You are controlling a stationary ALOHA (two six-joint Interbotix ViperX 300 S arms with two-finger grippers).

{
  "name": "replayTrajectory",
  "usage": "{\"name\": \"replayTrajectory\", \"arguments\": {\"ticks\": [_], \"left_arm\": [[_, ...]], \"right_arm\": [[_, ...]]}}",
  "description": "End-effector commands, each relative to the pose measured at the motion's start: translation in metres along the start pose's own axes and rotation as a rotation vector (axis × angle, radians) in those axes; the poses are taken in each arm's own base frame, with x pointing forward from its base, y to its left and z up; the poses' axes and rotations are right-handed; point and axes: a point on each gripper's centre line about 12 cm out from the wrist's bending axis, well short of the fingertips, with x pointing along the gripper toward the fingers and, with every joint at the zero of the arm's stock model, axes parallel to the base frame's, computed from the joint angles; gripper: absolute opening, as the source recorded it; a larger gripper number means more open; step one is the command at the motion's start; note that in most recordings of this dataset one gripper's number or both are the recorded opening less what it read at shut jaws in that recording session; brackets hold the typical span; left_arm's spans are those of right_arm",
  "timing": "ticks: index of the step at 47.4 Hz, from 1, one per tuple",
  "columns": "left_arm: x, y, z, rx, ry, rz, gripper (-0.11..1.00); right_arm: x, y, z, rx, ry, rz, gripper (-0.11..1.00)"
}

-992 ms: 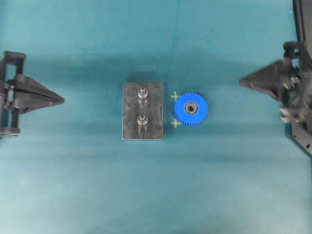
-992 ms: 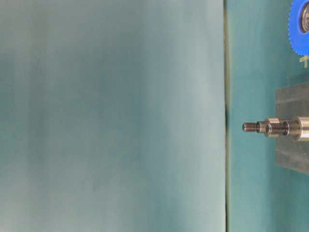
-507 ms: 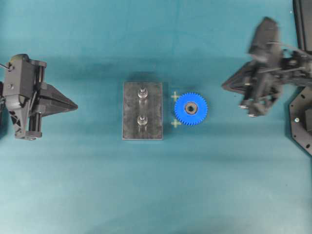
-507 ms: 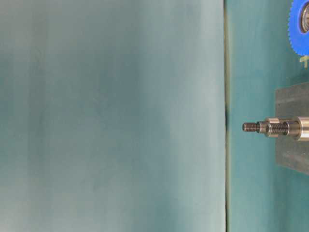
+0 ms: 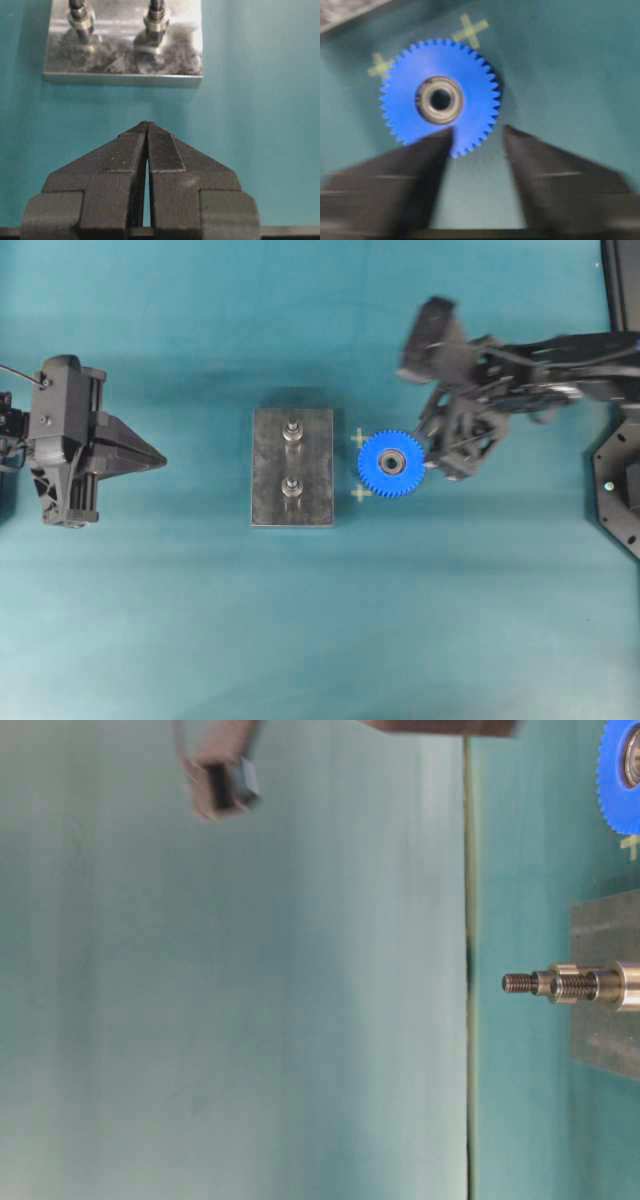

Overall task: Fit the large gear onto the shaft.
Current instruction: 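Lower the right gripper over the blue gear and grip its bearing hub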

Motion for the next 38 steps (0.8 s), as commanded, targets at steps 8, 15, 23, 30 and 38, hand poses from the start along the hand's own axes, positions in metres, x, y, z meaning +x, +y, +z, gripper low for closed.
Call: {"name": "replayTrajectory", "arguments": {"ticks": [8,15,23,30,38], "left_arm": [[-0.003,-0.002,0.016,0.009,-0.026,-0.005,0.0],[-0.002,-0.002,0.015,0.01,-0.02,-0.007,0.0],[-0.002,-0.003,0.015,0.012,-0.019,-0.01,0.0],[-0.002,-0.004,0.013,0.013,-0.014,-0.012,0.0],[-0.002,-0.004,0.011,0.013,-0.009,-0.012,0.0]], "right_arm": [[0.016,0.003,0.01,-0.017,0.035,-0.006,0.91],[0.028,0.002,0.01,-0.017,0.069,-0.014,0.88],[0.036,0.003,0.015,-0.02,0.078,-0.016,0.88],[0.041,0.003,0.016,-0.019,0.089,-0.018,0.88],[0.05,0.002,0.013,-0.016,0.116,-0.023,0.88]]}}
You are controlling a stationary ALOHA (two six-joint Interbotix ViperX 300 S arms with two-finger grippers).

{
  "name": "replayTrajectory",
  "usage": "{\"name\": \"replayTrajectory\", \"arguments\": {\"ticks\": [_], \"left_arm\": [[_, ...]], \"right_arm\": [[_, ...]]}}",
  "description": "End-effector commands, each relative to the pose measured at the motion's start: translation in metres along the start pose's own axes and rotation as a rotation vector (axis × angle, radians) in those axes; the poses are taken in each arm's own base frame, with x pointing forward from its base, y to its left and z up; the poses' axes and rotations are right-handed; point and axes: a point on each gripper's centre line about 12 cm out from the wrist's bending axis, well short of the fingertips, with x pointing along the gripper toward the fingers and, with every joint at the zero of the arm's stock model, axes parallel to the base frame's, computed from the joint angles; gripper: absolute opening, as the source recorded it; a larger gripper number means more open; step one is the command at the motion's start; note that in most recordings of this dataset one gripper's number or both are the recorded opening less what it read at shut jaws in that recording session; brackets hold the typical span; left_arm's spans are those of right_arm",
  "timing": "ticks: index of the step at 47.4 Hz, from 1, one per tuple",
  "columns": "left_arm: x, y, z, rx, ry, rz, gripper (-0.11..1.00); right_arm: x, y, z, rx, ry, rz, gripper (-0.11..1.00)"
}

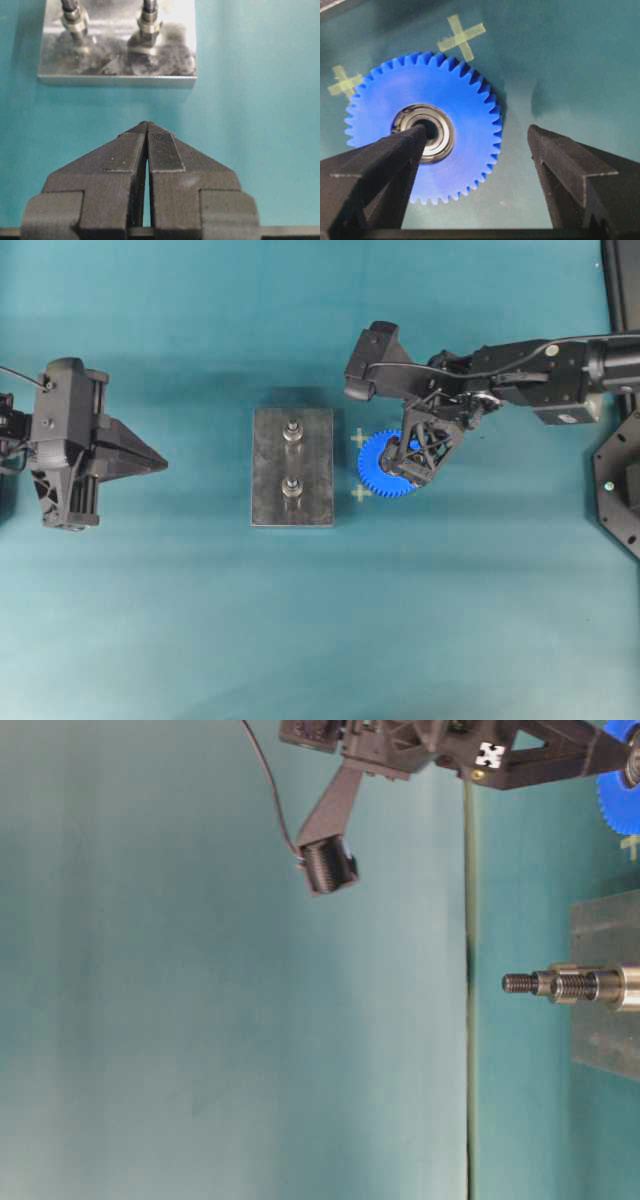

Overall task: Fit the large gear onto the shaft.
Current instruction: 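Lower the right gripper over the blue gear and grip its bearing hub, then lift the blue gear and carry it left over the upper shaft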

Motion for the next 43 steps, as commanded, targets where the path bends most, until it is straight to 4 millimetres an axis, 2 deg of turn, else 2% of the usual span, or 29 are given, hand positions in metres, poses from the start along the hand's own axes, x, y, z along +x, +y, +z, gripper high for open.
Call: {"name": "replayTrajectory", "arguments": {"ticks": [1,18,29,39,43], "left_arm": [[-0.001,0.0,0.005,0.001,-0.017,0.0,0.0],[0.0,0.0,0.005,-0.001,-0.017,-0.001,0.0],[0.001,0.0,0.004,-0.005,-0.015,-0.001,0.0],[0.001,-0.001,0.005,-0.004,-0.015,-0.002,0.0],[0.001,-0.001,0.005,-0.004,-0.017,-0.002,0.0]], "right_arm": [[-0.002,0.002,0.007,-0.013,-0.02,0.003,0.88],[0.005,0.001,0.011,-0.026,-0.004,-0.009,0.88],[0.015,0.0,0.007,-0.022,0.077,-0.024,0.88],[0.015,0.0,0.009,-0.017,0.083,-0.026,0.85],[0.014,0.0,0.009,-0.019,0.088,-0.026,0.78]]}}
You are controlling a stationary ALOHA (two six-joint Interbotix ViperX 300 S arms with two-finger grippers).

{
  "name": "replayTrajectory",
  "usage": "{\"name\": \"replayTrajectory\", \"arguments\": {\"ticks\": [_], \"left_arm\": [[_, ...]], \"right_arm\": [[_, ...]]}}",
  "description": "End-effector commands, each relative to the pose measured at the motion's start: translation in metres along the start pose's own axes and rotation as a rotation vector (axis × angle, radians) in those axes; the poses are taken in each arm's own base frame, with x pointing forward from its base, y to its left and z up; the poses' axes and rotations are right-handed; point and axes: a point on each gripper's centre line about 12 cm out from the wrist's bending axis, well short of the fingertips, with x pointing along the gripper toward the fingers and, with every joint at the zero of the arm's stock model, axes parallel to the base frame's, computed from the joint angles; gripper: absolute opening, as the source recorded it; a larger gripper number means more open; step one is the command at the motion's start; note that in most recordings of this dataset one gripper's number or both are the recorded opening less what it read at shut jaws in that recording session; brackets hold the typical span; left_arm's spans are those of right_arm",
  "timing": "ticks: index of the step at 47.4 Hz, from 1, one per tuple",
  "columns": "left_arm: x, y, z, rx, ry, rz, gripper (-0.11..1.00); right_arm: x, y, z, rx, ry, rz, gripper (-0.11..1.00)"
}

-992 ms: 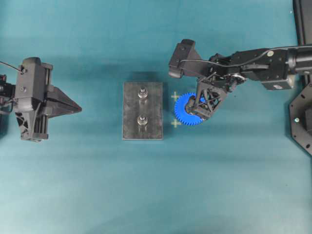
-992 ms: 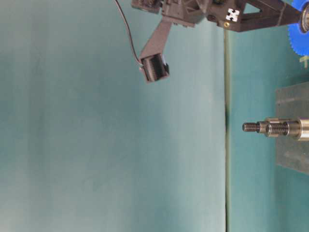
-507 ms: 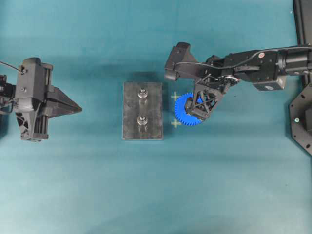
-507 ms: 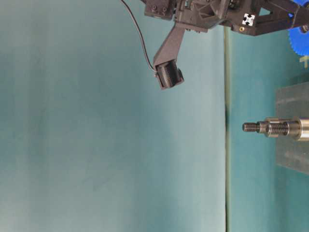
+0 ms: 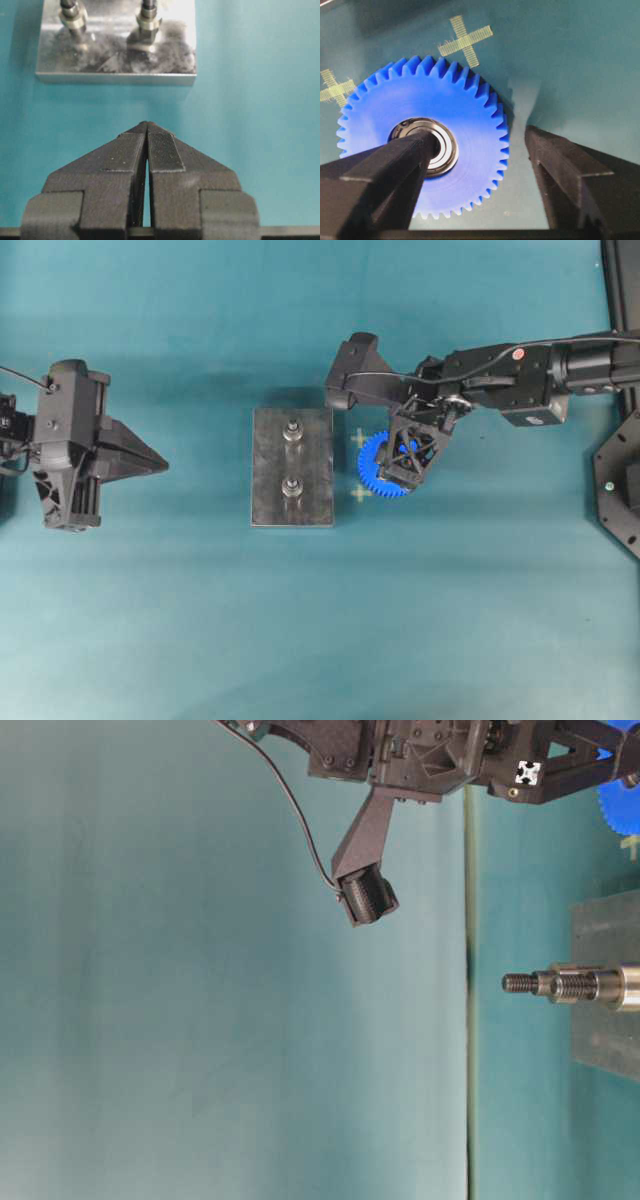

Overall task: Fit the large gear onto the shaft.
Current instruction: 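Lift the blue gear and carry it left over the upper shaft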

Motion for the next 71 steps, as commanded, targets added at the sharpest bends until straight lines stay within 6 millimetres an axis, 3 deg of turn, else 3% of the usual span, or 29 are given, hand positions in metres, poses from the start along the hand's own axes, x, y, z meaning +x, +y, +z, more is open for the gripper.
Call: {"name": "replayTrajectory", "arguments": {"ticks": [1,5,7,22,35,41,55,71], "left_arm": [[-0.001,0.0,0.007,0.001,-0.026,-0.001,0.0],[-0.001,0.0,0.007,-0.001,-0.026,-0.001,0.0],[-0.001,0.0,0.007,-0.001,-0.026,-0.001,0.0],[-0.001,0.0,0.007,-0.001,-0.025,-0.001,0.0],[-0.001,0.0,0.007,-0.005,-0.026,-0.001,0.0],[-0.001,0.0,0.007,-0.017,-0.025,0.0,0.0],[-0.002,-0.002,0.007,-0.016,-0.026,-0.008,0.0],[-0.001,-0.004,0.007,-0.013,-0.024,-0.011,0.0]], "right_arm": [[-0.002,-0.002,0.002,0.001,-0.004,-0.004,0.75],[-0.002,-0.002,0.0,0.001,0.011,-0.006,0.54],[-0.002,-0.002,0.0,0.002,0.014,-0.007,0.49],[-0.014,-0.001,0.006,0.005,-0.023,0.001,0.49],[-0.05,0.004,0.023,0.014,-0.068,0.014,0.49],[-0.066,0.008,0.035,0.015,-0.066,0.021,0.49],[-0.113,0.018,0.088,-0.004,-0.181,0.043,0.49],[-0.101,0.023,0.123,-0.027,-0.188,0.039,0.49]]}}
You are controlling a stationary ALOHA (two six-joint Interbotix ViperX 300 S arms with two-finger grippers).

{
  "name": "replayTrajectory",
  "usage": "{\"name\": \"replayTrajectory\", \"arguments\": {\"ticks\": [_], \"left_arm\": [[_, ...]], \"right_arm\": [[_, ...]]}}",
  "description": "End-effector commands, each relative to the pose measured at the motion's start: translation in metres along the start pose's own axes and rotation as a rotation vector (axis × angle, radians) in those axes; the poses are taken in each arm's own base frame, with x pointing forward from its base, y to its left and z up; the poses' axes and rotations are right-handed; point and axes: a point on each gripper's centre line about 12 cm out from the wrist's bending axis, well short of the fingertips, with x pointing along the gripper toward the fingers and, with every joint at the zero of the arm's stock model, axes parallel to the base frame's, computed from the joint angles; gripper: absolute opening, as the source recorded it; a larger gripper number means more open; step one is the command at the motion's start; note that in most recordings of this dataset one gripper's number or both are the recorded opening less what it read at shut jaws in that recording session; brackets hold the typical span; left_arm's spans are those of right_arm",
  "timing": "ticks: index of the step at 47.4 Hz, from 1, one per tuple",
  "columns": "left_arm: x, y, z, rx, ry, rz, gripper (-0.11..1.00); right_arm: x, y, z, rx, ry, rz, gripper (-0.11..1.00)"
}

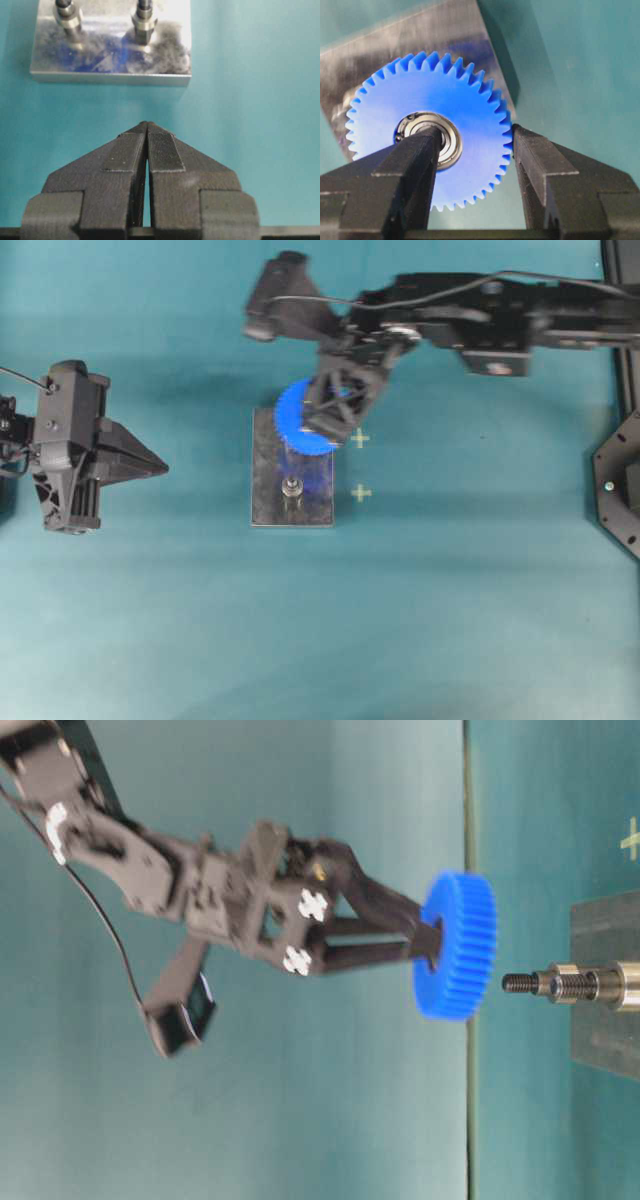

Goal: Fit the large gear onto the shaft.

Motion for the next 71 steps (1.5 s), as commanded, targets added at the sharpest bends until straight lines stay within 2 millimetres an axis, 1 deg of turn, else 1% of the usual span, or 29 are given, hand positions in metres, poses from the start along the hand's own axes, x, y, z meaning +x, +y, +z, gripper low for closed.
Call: {"name": "replayTrajectory", "arguments": {"ticks": [1,10,24,48,58,71], "left_arm": [[-0.001,-0.001,0.006,0.002,-0.021,-0.003,0.0],[-0.002,-0.001,0.007,0.003,-0.026,-0.004,0.0],[-0.001,-0.001,0.006,0.003,-0.021,-0.004,0.0],[-0.001,-0.001,0.007,0.003,-0.035,-0.005,0.0],[-0.001,-0.001,0.006,0.003,-0.047,-0.005,0.0],[-0.001,-0.001,0.007,0.003,-0.052,-0.005,0.0]], "right_arm": [[-0.01,0.001,0.014,-0.013,-0.043,0.005,0.49],[0.003,-0.001,0.021,-0.021,-0.027,0.0,0.49],[0.011,-0.004,0.02,-0.016,0.008,-0.006,0.49],[0.011,-0.003,0.021,-0.019,0.006,-0.005,0.49],[0.01,0.001,0.023,-0.025,0.001,-0.001,0.49],[0.014,0.005,0.024,-0.032,0.013,0.003,0.49]]}}
